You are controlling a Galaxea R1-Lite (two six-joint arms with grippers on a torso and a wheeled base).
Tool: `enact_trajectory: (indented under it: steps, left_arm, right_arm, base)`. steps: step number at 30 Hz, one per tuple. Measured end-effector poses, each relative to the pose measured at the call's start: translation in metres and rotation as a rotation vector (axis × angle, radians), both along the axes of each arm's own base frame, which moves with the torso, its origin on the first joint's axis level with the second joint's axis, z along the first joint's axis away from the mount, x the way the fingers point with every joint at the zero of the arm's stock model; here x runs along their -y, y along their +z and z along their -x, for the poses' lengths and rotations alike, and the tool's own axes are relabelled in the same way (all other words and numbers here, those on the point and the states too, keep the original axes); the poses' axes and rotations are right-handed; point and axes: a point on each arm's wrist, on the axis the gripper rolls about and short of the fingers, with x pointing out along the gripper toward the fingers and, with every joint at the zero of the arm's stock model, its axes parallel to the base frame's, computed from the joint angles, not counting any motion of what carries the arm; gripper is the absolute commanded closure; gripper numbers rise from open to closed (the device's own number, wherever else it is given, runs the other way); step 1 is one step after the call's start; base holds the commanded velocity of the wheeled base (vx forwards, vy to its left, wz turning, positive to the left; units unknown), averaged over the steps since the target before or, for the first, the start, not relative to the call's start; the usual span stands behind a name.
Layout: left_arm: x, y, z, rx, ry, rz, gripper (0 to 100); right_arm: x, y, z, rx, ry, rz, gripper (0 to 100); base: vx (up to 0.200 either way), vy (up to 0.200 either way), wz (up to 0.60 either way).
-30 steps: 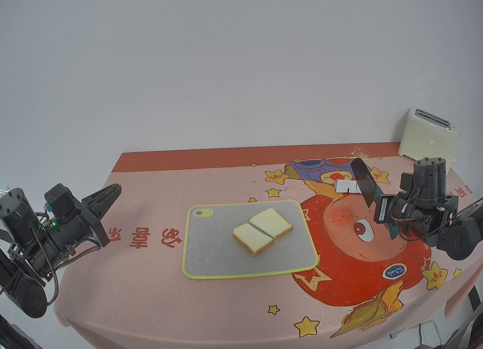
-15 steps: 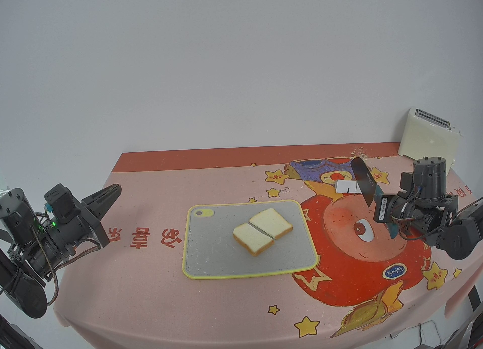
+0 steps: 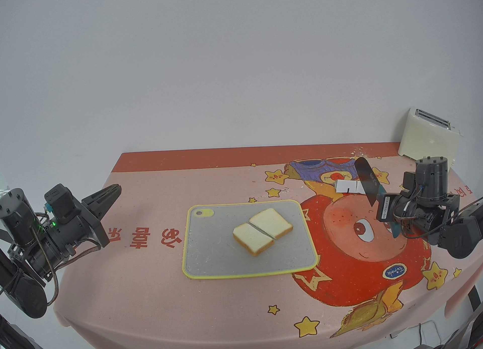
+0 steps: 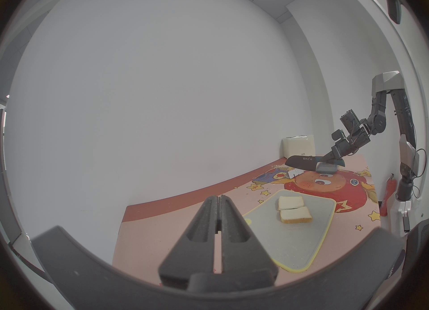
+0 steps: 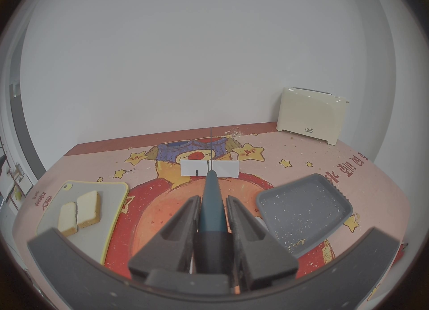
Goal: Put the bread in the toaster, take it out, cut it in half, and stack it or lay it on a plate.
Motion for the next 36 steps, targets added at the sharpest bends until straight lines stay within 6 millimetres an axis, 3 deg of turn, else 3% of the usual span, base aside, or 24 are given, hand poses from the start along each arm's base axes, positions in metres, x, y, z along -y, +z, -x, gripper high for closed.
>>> enact_trajectory:
  steps: [36]
  left_arm:
    - [0.0000, -0.0011, 0.0004, -0.006, 0.000, -0.001, 100]
  right_arm:
    - [-0.0052, 0.0003, 0.0002, 0.001, 0.022, 0.006, 100]
  base:
    - [0.000, 0.000, 0.00]
